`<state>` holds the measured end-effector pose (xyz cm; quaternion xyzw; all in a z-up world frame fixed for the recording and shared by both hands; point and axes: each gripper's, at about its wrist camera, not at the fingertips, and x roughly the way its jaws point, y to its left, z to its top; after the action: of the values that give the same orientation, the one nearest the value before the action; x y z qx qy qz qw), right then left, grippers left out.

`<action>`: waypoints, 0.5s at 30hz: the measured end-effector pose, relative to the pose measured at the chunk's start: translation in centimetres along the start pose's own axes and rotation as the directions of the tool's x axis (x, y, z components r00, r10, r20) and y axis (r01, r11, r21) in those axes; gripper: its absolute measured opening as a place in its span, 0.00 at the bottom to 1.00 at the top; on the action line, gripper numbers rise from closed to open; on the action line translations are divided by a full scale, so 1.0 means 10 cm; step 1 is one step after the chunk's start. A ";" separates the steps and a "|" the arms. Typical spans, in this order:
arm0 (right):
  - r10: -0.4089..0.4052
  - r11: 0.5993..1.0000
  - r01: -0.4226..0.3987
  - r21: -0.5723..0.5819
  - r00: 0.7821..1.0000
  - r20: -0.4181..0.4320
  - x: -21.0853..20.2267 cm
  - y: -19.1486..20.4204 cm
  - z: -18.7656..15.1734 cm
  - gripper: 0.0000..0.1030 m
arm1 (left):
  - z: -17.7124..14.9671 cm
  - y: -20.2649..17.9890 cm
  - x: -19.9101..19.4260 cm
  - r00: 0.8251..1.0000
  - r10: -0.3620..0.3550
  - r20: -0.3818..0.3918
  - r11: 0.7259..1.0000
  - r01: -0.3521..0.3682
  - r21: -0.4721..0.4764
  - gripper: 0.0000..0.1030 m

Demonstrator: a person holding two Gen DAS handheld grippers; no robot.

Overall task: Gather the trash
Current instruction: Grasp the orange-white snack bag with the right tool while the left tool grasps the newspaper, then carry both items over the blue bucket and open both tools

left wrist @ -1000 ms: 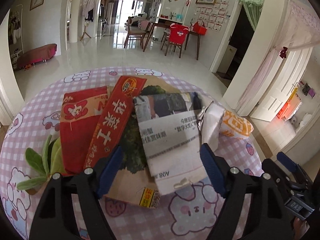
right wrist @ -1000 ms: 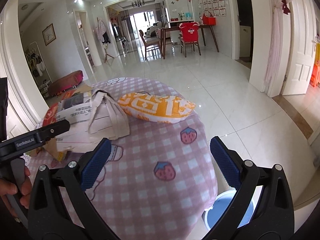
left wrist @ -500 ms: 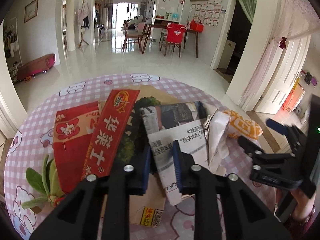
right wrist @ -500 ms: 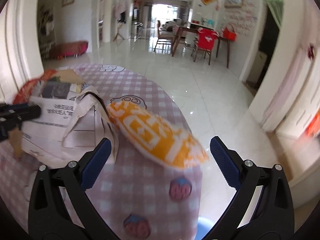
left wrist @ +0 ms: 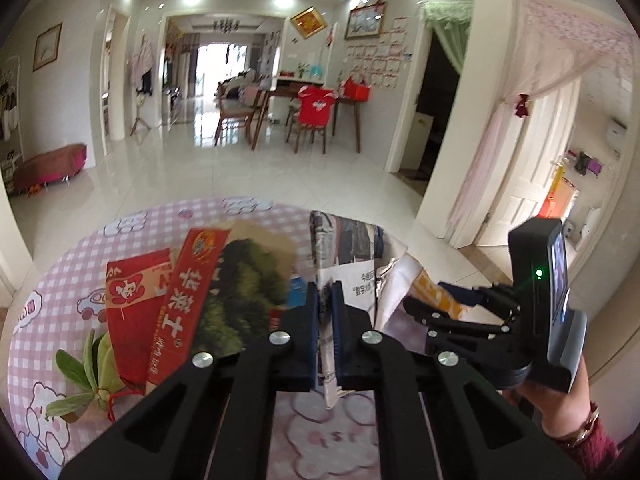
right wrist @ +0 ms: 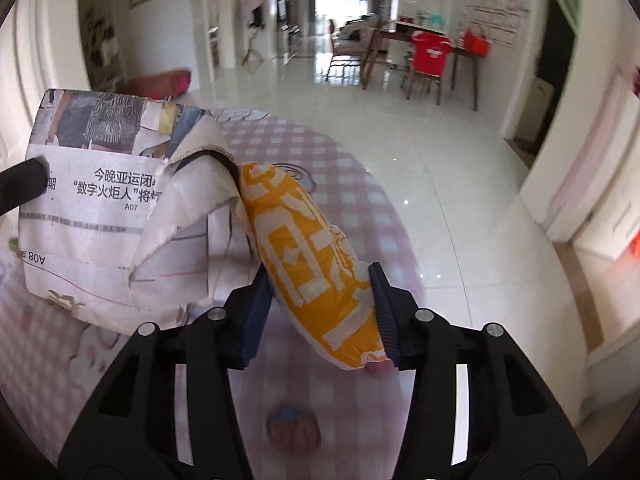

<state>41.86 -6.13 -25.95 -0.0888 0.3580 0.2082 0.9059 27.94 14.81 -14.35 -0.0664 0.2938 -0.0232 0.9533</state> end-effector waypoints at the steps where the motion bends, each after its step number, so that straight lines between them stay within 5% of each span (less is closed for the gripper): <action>1: 0.011 0.999 -0.012 0.046 1.000 0.010 -0.12 -0.09 -0.06 0.45 | 0.00 -0.07 -0.07 1.000 -0.011 0.009 1.000 0.011 0.009 0.04; 8: -0.006 0.958 -0.019 0.287 0.996 0.087 -0.90 -0.72 -0.57 0.45 | -0.12 -0.66 -0.42 0.995 -0.097 0.036 0.992 0.094 0.079 0.03; 15: -0.101 0.884 0.026 0.466 0.985 0.137 -1.59 -1.39 -1.28 0.45 | -0.45 -1.77 -0.33 0.969 -0.242 -0.055 0.944 0.248 0.218 0.03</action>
<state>29.71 -27.57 -24.19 0.1346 0.3216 0.0934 0.9326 22.61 -2.97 -13.70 0.0054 0.2920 -0.1751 0.9402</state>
